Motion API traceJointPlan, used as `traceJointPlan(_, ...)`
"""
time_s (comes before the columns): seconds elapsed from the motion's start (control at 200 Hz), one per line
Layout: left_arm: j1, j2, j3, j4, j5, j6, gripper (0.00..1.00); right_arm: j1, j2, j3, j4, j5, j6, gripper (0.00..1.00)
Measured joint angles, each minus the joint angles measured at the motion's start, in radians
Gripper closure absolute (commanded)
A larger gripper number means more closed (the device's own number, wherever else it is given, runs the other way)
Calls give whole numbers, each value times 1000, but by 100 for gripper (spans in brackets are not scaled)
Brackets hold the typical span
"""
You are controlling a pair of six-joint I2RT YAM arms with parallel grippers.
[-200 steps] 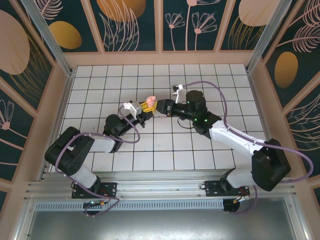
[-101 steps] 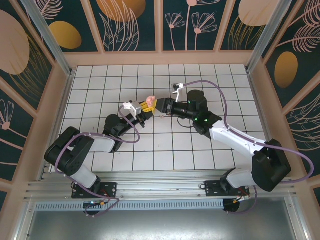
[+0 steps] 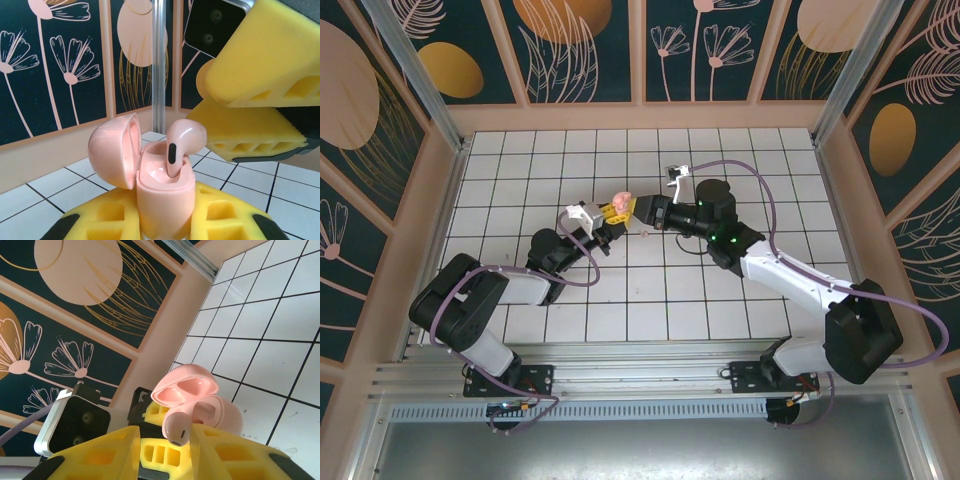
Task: Insert the wireless bluetooth earbuds into the charging case
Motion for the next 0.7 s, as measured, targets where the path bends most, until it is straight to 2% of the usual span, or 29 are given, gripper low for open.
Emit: traceJointPlan(0.696, 1, 0, 1, -3, -31, 0, 92, 19, 34, 18, 32, -36, 0, 73)
